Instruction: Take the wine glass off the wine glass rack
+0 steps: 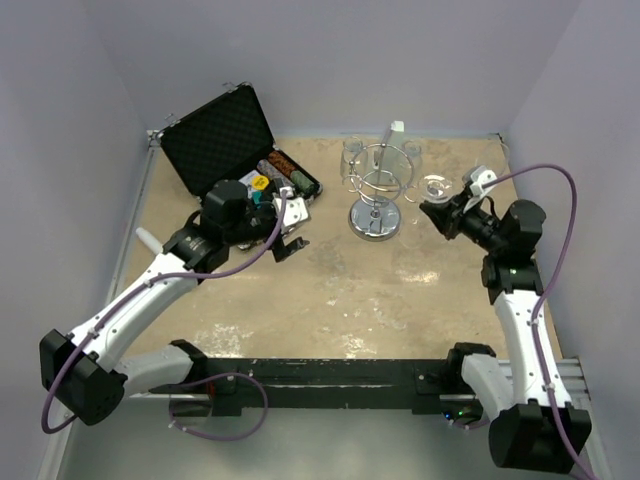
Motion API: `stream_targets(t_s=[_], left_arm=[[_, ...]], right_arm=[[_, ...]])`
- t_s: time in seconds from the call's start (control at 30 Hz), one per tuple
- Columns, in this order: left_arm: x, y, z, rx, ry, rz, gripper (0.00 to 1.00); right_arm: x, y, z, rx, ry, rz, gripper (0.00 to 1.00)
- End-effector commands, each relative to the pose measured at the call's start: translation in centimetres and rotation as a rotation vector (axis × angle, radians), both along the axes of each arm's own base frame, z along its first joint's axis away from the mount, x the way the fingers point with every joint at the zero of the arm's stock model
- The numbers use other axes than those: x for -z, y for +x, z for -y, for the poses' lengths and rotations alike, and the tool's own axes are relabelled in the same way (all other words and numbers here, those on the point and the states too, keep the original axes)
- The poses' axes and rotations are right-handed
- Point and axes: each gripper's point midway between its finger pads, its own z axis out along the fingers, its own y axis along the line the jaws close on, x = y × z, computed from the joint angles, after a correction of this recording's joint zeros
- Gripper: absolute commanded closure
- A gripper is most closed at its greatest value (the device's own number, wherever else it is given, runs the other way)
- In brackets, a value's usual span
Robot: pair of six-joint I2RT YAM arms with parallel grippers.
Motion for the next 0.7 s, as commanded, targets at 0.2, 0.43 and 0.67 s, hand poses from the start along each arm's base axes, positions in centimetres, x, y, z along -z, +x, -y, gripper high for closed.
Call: stream_targets(t_s=[0.2, 0.43, 0.67], left_arm=[[-4.3, 0.8, 1.2, 0.111, -0.06, 0.318, 0.0], [-8.5, 0.9, 2.6, 0.129, -0.182, 0.344, 0.0], [-10.7, 0.1, 3.8, 0.175, -0.229, 0.36, 0.0]], right_arm=[[-10.1, -1.2, -0.5, 0.016, 0.114, -0.018, 1.0], [-12.5, 0.3, -1.9, -0.069, 0.279, -0.161, 1.0], [-13.8, 0.7, -3.3, -0.18, 0.389, -0.241, 1.0]])
